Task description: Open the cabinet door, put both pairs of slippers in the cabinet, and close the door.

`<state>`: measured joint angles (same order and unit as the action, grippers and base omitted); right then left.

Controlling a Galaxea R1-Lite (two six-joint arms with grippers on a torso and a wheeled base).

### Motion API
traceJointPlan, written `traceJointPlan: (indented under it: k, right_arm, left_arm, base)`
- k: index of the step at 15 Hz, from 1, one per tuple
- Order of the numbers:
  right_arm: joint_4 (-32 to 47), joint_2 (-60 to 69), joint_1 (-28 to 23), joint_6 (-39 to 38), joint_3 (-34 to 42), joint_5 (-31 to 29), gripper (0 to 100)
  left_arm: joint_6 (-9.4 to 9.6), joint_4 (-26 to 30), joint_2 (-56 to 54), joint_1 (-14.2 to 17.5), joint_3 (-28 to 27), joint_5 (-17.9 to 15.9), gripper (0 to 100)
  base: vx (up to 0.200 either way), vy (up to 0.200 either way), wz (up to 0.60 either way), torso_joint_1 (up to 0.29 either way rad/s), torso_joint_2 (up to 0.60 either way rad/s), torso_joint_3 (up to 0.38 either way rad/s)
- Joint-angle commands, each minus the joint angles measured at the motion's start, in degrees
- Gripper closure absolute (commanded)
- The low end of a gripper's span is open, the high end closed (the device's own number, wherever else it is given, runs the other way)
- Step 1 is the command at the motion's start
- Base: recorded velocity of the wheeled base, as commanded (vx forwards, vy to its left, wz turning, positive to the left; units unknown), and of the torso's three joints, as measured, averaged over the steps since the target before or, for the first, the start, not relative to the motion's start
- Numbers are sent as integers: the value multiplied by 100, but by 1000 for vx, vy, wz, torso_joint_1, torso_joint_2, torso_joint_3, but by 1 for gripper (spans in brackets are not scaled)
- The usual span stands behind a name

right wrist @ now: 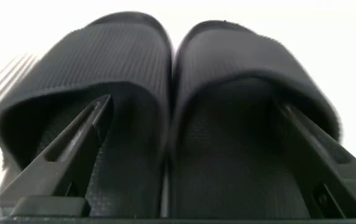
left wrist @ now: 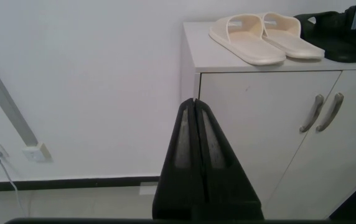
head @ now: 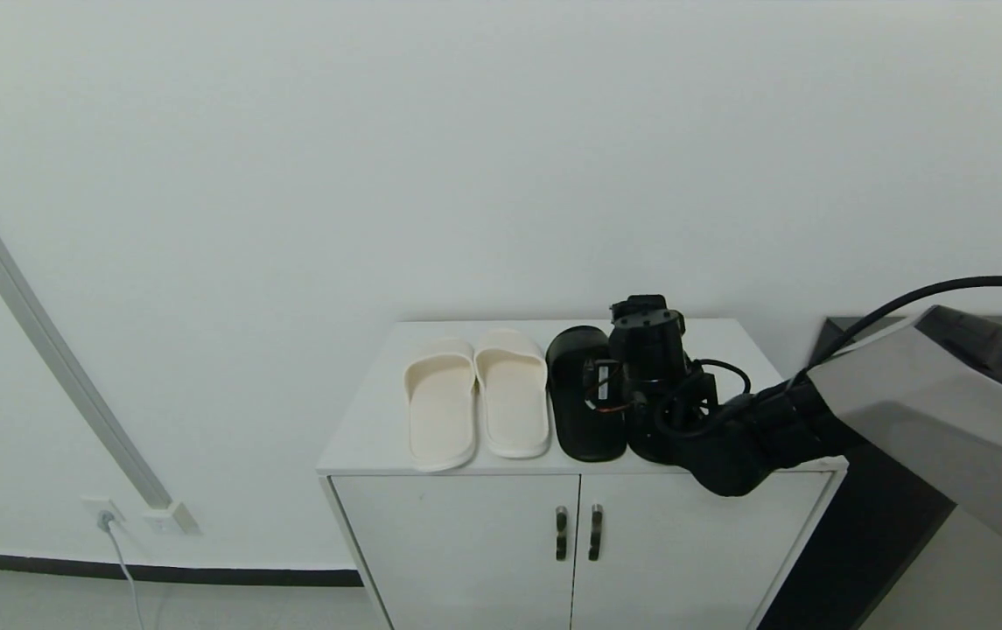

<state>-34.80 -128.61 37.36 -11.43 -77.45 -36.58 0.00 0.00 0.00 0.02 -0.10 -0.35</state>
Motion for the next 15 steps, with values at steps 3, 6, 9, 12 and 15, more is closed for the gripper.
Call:
traceJointPlan:
  k: [3,6,9,12,15]
  right_arm:
    - [-26,-305,-142,177,-385,116,0]
    - [0,-419,-168,273,-570,152,100]
    - [0,-419,-177,273,-561,169,100]
    - [-26,-375,-177,265,-499,160,100]
    - [-44,3,-142,256,-209,160,100]
  left_arm:
    - [0,0,0,6,1,0,100]
    - [0,0,0,6,1,0,100]
    - [0,0,0,6,1,0,100]
    - [-9,0,0,6,1,0,100]
    - [-9,0,0,6,1,9,100]
  base:
    - [0,0,0,0,0,0]
    - [0,0,0,0,0,0]
    - [0,0,0,0,0,0]
    - [0,0,0,0,0,0]
    - [0,0,0,0,0,0]
